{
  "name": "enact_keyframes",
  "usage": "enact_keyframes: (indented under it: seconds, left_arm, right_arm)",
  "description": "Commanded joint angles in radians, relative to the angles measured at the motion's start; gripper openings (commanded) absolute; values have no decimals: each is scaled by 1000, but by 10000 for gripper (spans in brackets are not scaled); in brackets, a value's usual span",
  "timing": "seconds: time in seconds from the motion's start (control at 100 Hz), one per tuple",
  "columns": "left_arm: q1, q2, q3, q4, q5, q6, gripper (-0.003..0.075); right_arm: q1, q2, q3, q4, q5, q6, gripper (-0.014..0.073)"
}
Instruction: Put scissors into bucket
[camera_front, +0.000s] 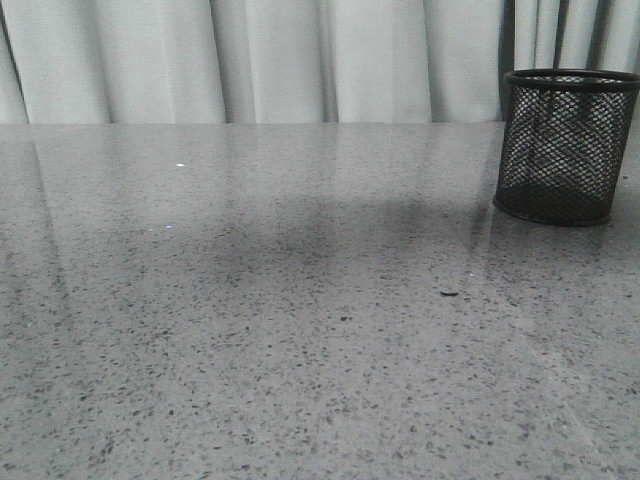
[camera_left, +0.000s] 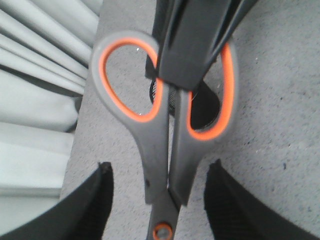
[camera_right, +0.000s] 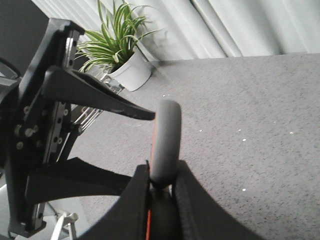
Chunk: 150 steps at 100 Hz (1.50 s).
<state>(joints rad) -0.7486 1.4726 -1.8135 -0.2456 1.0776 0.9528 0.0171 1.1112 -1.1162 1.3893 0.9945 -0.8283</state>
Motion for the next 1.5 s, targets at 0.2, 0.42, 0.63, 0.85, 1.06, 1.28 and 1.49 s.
enact_keyframes:
  seconds: [0.2, 0.42, 0.63, 0.85, 1.06, 1.28, 1.49]
  left_arm:
    - [81, -38, -34, 246, -65, -355, 421]
    - [302, -61, -34, 195, -56, -502, 421]
    - [526, -98, -34, 28, -56, -506, 421]
    - [682, -132, -34, -104, -38, -506, 421]
    - [701, -146, -34, -105, -26, -504, 421]
    - [701, -146, -34, -105, -22, -504, 421]
    - [701, -146, -34, -105, -22, -504, 421]
  right_arm:
    - [-3, -12, -44, -80, -150, 57, -48]
    - [-44, -12, -152, -411, -183, 236, -48]
    - [-91, -1, -283, -793, -99, 458, -48]
    - [-91, 46, -360, -1005, 57, 567, -48]
    - [-91, 83, -364, -1042, 96, 573, -48]
    - [-91, 157, -364, -1050, 93, 573, -48]
    - [-71, 236, -364, -1050, 77, 573, -48]
